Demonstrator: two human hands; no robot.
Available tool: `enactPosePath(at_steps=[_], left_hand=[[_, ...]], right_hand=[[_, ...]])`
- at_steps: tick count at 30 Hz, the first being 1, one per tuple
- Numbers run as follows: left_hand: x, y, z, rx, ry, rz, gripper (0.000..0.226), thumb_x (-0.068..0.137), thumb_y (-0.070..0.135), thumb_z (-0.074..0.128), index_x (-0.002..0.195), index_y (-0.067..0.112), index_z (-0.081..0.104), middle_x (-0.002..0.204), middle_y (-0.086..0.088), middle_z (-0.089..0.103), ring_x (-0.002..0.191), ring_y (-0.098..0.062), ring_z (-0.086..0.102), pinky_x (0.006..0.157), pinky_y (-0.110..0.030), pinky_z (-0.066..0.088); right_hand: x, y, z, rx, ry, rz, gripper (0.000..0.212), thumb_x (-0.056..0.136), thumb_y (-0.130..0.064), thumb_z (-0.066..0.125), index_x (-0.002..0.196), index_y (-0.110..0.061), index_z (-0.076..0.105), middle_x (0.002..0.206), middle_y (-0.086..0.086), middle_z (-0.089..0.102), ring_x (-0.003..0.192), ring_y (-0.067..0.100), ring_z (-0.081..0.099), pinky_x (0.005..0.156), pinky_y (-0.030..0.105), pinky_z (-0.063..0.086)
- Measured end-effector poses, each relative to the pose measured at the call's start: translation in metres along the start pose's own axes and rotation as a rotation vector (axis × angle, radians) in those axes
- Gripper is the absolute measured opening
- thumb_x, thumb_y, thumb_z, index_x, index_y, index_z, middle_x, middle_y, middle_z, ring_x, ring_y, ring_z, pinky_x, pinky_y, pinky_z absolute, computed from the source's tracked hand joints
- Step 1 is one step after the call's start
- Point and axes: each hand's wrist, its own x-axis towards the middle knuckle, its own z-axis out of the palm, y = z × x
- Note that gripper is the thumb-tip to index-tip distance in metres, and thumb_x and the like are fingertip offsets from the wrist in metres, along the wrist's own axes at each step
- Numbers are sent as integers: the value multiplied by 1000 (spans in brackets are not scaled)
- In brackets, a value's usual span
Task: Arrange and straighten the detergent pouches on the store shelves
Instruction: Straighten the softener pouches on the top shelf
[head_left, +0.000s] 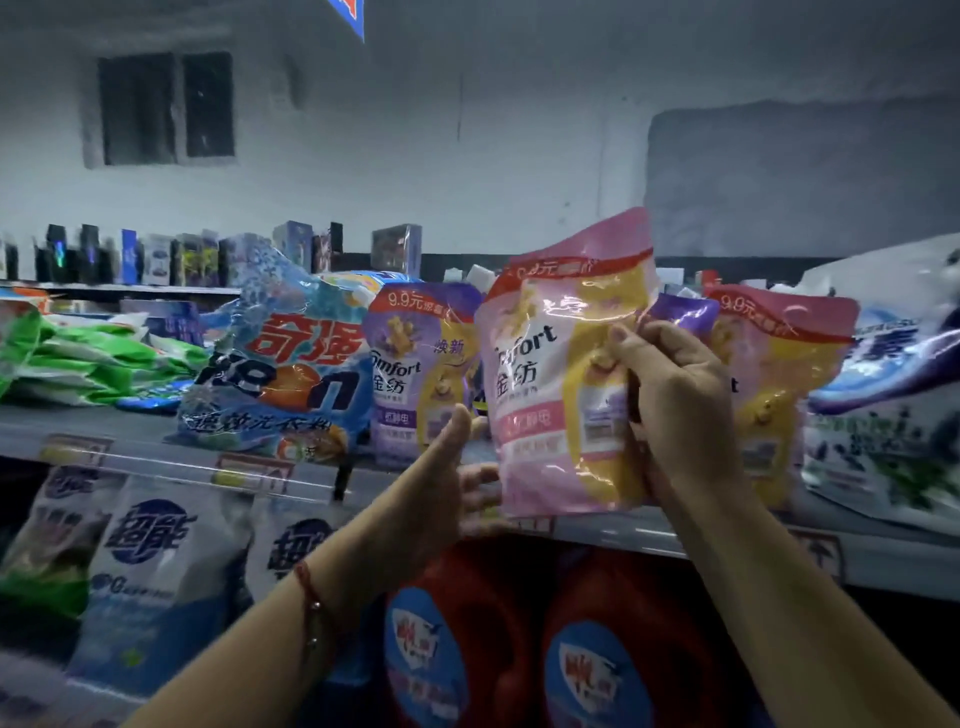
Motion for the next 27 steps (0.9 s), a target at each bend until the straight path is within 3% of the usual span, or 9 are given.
enactPosePath(at_steps=[2,4,6,10,13,17,20,24,27], left_hand=[[-19,-12,19,-142,-151,8,74,70,73,62,124,23,70,129,-20,65,117,-37,64,98,-52,53],[-36,-35,34,-271,-185,-38,52,77,53,69,109,13,76,112,-20,72,95,-32,73,77,-42,62],[-48,-68,39,-351,-152,-37,49,75,30,83,115,6,70,110,-25,71,90,-35,74,70,-41,61],[-71,-116,36,-268,13,-29,42,75,5,71,116,2,63,97,-21,75,80,-30,75,62,-34,60],[-98,-142,35,-220,-8,-79,42,77,10,67,118,6,64,107,-24,72,88,-35,74,67,-37,60],[-114,-163,24,28,58,-88,51,66,20,81,115,14,66,107,-11,76,98,-27,73,76,-35,60],[-123,-159,24,274,46,-95,54,74,29,77,125,25,59,112,2,75,104,-19,72,91,-44,58],[-135,-140,33,635,-102,-65,82,78,64,68,142,67,18,123,16,67,106,-11,69,90,-42,56],[-147,-123,43,990,-200,-69,94,75,81,55,137,73,-15,122,13,67,105,-12,67,90,-39,55]], right_hand=[[-28,-6,-5,39,-75,76,28,93,-17,63,66,-17,63,68,12,55,57,24,53,55,34,48],[-61,-7,-11,19,-99,172,25,92,-18,64,67,-17,61,63,7,56,50,14,52,45,22,43],[-95,-3,-17,26,-82,284,21,90,-18,66,71,-16,58,64,6,59,48,12,52,42,21,43],[-157,20,-30,44,-23,573,23,82,-31,66,92,-11,60,76,4,66,65,14,65,58,28,56],[-204,39,-36,-53,-70,742,46,75,-46,74,113,-22,61,102,-2,74,94,18,71,85,43,57],[-252,51,-37,-58,-93,887,63,72,-39,83,127,-27,53,111,-6,73,103,16,70,95,42,54],[-274,59,-36,154,13,974,56,75,-29,73,127,-21,55,113,5,73,104,27,70,95,50,52],[-293,68,-31,493,252,1089,65,70,-34,80,127,-10,60,117,22,68,106,40,67,91,58,52],[-302,69,-27,730,281,1200,78,42,-33,98,112,-8,74,115,25,68,97,39,70,80,57,56]])
